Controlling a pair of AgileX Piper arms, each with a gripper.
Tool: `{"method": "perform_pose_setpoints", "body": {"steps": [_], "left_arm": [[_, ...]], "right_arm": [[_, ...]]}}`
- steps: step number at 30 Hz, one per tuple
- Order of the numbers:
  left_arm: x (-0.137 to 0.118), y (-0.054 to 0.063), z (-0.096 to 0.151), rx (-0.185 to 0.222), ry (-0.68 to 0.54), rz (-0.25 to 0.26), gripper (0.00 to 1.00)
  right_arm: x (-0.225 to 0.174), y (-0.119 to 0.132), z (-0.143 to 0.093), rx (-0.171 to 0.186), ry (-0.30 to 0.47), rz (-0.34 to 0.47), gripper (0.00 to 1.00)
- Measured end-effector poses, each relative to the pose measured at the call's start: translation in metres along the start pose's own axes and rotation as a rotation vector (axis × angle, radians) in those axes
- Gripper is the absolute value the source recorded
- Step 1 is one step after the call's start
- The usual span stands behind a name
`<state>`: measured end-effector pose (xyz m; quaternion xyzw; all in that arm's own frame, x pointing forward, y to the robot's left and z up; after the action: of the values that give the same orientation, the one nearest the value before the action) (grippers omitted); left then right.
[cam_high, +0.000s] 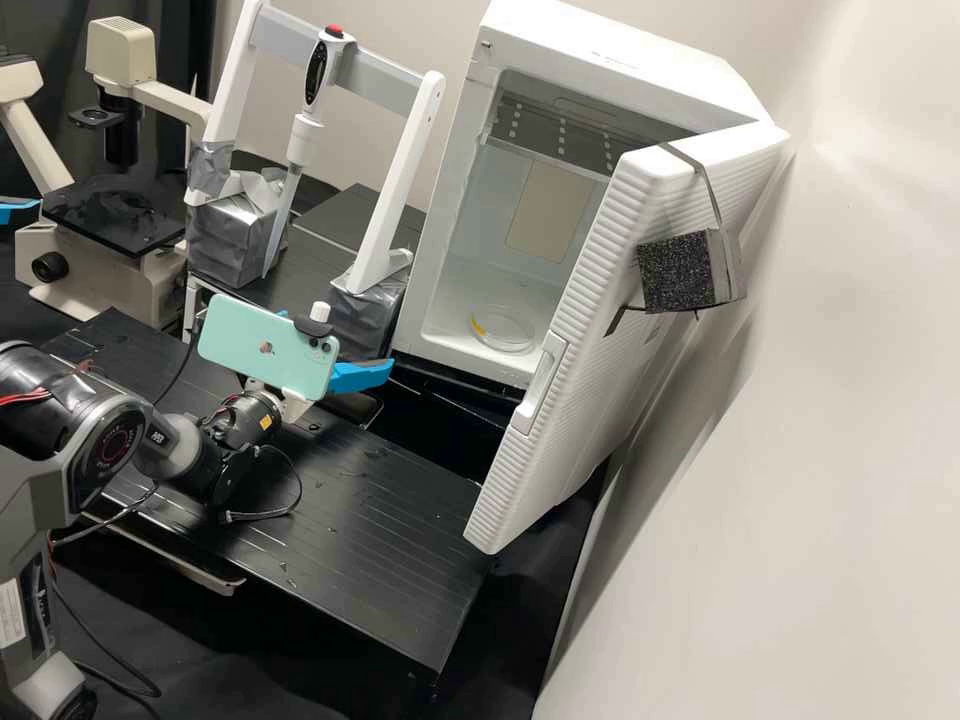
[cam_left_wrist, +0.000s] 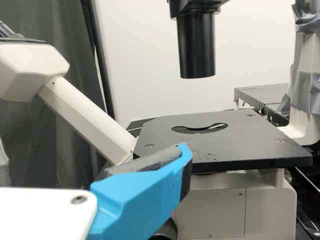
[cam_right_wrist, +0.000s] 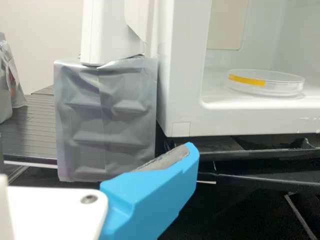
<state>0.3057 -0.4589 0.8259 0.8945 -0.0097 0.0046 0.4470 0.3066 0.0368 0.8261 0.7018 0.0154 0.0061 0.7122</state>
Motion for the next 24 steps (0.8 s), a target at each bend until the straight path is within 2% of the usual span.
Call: {"method": "perform_pose_setpoints", "body": {"steps": [12, 16, 20, 24], "left_arm": [[0.0, 0.0, 0.0, 0.0, 0.0, 0.0, 1.0], [0.0, 0.0, 0.0, 0.0, 0.0, 0.0, 1.0], [0.0, 0.0, 0.0, 0.0, 0.0, 0.0, 1.0], [0.0, 0.0, 0.0, 0.0, 0.0, 0.0, 1.0]], "right_arm": [[-0.01, 0.002, 0.005, -0.003, -0.014, 0.006, 1.0], [-0.036, 0.015, 0.015, 0.016, -0.015, 0.046, 1.0], [-0.063, 0.035, 0.028, 0.035, 0.005, 0.123, 1.0], [-0.077, 0.056, 0.046, 0.049, -0.015, 0.191, 1.0]]}}
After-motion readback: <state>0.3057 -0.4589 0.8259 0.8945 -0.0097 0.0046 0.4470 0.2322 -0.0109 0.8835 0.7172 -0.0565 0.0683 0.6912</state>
